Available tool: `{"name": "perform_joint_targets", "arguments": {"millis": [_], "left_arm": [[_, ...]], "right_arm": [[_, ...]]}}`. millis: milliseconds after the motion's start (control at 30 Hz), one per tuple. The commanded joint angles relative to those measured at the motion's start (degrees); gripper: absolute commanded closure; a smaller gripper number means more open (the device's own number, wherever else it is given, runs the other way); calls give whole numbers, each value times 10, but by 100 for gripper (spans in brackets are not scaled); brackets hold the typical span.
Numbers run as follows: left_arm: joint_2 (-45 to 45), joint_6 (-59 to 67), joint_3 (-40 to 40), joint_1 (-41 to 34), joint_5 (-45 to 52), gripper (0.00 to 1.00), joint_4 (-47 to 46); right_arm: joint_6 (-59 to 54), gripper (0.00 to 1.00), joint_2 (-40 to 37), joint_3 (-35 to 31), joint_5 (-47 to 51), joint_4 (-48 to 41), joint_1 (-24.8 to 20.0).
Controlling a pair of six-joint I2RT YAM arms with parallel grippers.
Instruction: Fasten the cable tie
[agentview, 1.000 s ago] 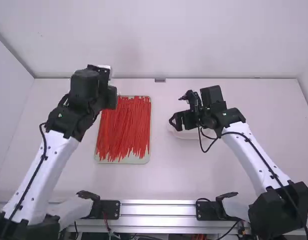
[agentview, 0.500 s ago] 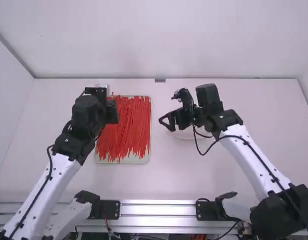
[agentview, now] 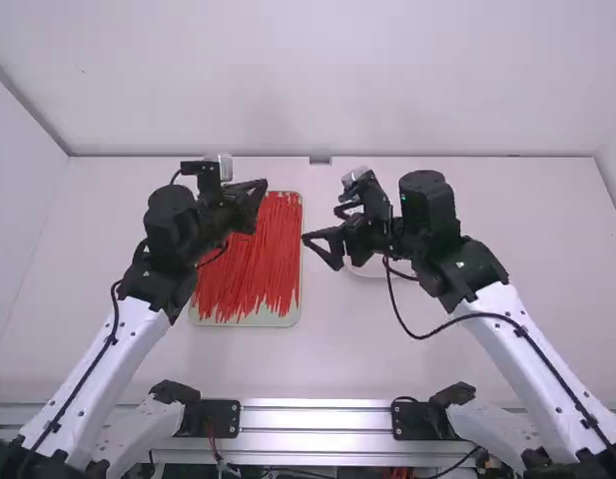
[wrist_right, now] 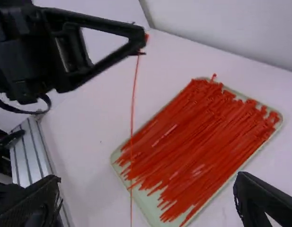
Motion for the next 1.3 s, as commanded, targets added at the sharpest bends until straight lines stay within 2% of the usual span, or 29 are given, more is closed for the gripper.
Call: {"name": "perform_joint_targets", "arguments": {"millis": [0, 233, 433, 533, 700, 867, 933, 1000, 1033, 1067, 1200, 1233, 1267], "left_arm": [[6, -53, -3, -1, 69, 98, 27], [28, -86, -3, -3, 122, 98, 99], [47, -107, -3, -29, 121, 98, 140], [49, -107, -3, -36, 121, 98, 146], [49, -128, -2, -39, 121, 98, 158], [49, -136, -2, -39, 120, 98, 174], [49, -148, -2, -39, 119, 98, 174], [49, -156, -2, -39, 119, 98, 176], [49, -156, -2, -39, 119, 98, 176], [49, -156, -2, -39, 119, 98, 176], [49, -157, -2, -39, 121, 98, 181], [49, -157, -2, -39, 121, 98, 183], [49, -157, -2, -39, 121, 98, 186]], "right_arm": [[21, 2, -14, -2, -3, 11, -1], [42, 2, 4, -2, -3, 34, 14], [57, 0, 40, -2, -2, 59, 38], [57, 5, 53, -2, -3, 66, 44], [56, 24, 58, -2, -3, 68, 48], [56, 52, 58, -2, -3, 70, 48], [56, 57, 58, -2, -3, 70, 48], [56, 72, 58, -2, -3, 70, 49], [56, 73, 58, -2, -3, 70, 49], [56, 78, 58, -2, -4, 70, 50], [56, 81, 58, -2, -3, 70, 48], [56, 84, 58, -2, -3, 70, 48], [56, 91, 58, -2, -3, 70, 49]]}}
